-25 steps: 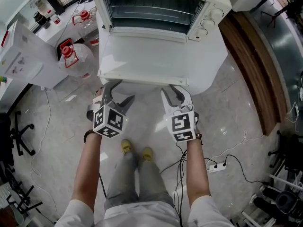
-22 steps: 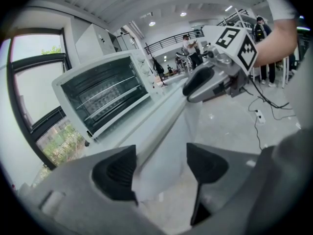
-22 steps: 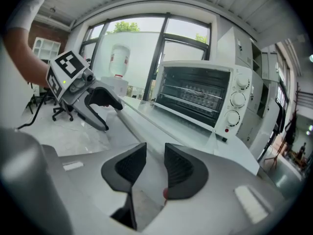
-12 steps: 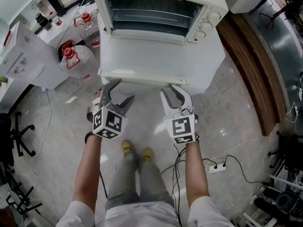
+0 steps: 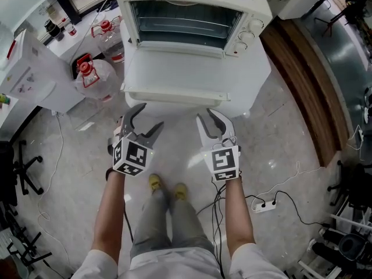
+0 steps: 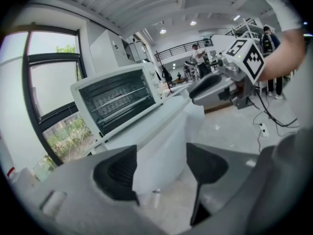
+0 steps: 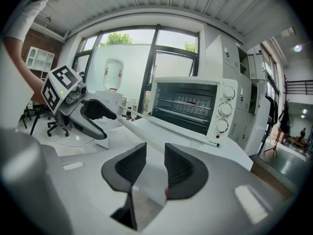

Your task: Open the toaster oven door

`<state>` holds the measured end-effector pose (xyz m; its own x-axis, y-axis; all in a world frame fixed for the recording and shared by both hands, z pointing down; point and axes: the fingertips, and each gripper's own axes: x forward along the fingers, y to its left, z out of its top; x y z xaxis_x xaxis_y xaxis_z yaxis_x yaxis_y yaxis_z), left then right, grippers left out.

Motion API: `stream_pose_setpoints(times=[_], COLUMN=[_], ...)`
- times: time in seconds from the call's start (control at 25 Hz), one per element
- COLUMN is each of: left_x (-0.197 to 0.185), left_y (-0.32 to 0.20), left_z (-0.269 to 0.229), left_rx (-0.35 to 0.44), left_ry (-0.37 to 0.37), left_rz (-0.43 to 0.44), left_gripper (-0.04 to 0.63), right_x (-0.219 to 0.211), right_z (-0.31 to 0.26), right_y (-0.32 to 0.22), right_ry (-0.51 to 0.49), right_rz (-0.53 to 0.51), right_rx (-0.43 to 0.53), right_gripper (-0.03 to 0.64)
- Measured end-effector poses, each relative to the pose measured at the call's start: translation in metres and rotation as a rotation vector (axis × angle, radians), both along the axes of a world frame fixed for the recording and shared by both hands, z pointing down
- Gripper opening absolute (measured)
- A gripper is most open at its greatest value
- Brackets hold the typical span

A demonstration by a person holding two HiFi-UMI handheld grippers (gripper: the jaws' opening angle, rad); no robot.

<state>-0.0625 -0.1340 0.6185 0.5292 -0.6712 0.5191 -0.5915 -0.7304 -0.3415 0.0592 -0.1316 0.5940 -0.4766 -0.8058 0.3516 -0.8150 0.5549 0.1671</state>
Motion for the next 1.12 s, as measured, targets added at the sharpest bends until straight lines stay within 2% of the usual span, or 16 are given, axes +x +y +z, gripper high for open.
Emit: stream_pose_setpoints(times=[0.2, 0.32, 0.48, 0.64, 0.76, 0.92, 1.12], left_x=[-0.007, -0.013, -0.021, -0.034, -0.046, -0.053, -0.055], left_y=[0.005, 0.007, 0.007, 0.012, 0.016, 0.024, 0.032], left_z=[-0.021, -0.041, -0.072, -0.113, -0.143, -0.181, -0.228], left_rx=[-0.003, 0.018, 0.019, 0.029, 0.034, 0.063, 0.108], left_ry=[0.117, 0.186, 0.285, 0.387, 0.454, 0.463, 0.476], left_rz=[-0.058, -0.108, -0.179, -0.264, -0.313, -0.331, -0.324], left_gripper=[0.285, 0.191, 0.147, 0.05, 0.006, -0.002, -0.002], right_x=[0.003, 0.006, 0.012, 0.016, 0.019, 0.025, 0.029], right_z=[-0.016, -0.028, -0.054, -0.092, -0.123, -0.162, -0.204], right_y=[0.007, 0.013, 0.018, 0.027, 0.033, 0.039, 0.054], right_ry=[-0.066, -0.095, -0.132, -0.165, -0.189, -0.206, -0.219], right_rz=[0.038, 0.064, 0.097, 0.126, 0.153, 0.197, 0.219], right_rx=[-0.006, -0.003, 0.005, 0.018, 0.026, 0.043, 0.069], right_gripper=[0.104, 0.103, 0.099, 0.061, 0.041, 0.004, 0.002])
